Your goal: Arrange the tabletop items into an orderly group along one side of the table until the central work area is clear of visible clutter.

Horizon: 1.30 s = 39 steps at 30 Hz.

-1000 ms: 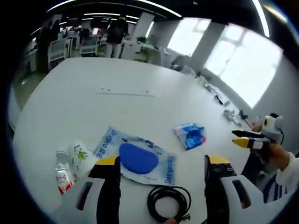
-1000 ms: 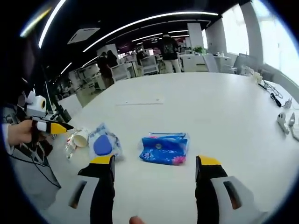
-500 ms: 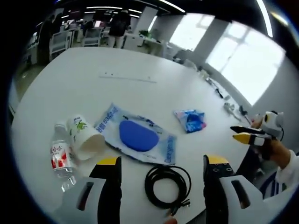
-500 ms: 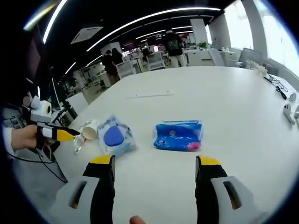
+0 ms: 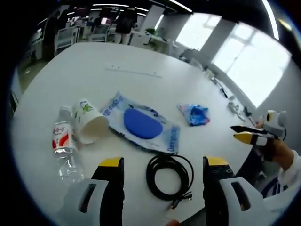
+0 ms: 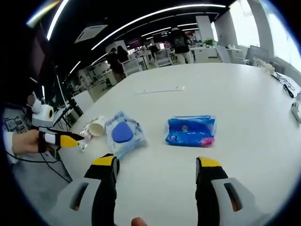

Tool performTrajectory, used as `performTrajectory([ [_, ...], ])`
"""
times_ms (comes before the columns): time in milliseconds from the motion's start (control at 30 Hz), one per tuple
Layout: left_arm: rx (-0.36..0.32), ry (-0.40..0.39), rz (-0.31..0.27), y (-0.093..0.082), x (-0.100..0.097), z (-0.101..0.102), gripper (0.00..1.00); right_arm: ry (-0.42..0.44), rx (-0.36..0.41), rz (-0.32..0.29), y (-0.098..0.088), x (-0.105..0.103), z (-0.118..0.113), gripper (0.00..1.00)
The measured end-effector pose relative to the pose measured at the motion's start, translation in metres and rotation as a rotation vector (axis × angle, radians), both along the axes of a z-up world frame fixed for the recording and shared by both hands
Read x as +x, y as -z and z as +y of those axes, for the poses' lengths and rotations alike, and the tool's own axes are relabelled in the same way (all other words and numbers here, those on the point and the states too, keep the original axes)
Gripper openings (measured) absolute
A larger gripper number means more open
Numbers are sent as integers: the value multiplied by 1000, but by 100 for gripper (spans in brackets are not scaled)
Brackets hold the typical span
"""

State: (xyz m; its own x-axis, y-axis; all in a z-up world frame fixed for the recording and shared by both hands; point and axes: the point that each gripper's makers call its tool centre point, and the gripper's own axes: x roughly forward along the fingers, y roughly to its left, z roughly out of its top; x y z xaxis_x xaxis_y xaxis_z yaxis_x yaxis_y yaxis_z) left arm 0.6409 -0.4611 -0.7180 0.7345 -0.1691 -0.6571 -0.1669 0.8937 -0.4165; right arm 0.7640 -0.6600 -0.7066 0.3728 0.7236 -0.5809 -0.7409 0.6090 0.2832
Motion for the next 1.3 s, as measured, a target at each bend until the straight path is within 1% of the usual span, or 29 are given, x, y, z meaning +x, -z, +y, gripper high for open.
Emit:
performTrajectory([
  [167, 11, -7, -4, 0, -1, 0, 63, -12, 2, -10, 0, -3, 11, 64],
  [300, 19, 10, 17, 11, -3, 1, 63, -41, -1, 5, 7, -11, 23, 64],
  [433, 22, 29, 39, 20, -6, -6, 62, -72, -12, 20, 15, -26, 34, 63],
  [567, 33, 43, 51, 30, -8, -11, 60, -96, -28, 24, 26, -36, 43, 62],
  [633, 27, 50, 56, 34, -8, -13, 60, -113, -30, 36, 26, -48, 48, 62],
  [700, 27, 56, 62, 37, -9, -17, 59, -130, -37, 38, 30, -52, 55, 62],
  [833, 60, 71, 72, 45, -10, -18, 57, -171, -44, 46, 32, -66, 69, 61],
  [900, 62, 68, 78, 48, -11, -19, 56, -185, -47, 53, 38, -70, 77, 60],
  [967, 59, 65, 83, 51, -13, -20, 55, -204, -57, 60, 43, -79, 85, 59],
  [1033, 57, 63, 91, 54, -14, -22, 54, -226, -64, 69, 49, -84, 92, 58],
  [1100, 57, 64, 99, 57, -16, -23, 53, -244, -87, 81, 57, -91, 96, 57],
  [1167, 58, 62, 106, 59, -17, -24, 52, -257, -95, 83, 59, -99, 99, 56],
  [1233, 55, 57, 106, 59, -18, -25, 51, -262, -106, 98, 69, -99, 102, 52],
  [1300, 53, 59, 109, 60, -19, -26, 50, -261, -115, 110, 73, -102, 102, 49],
])
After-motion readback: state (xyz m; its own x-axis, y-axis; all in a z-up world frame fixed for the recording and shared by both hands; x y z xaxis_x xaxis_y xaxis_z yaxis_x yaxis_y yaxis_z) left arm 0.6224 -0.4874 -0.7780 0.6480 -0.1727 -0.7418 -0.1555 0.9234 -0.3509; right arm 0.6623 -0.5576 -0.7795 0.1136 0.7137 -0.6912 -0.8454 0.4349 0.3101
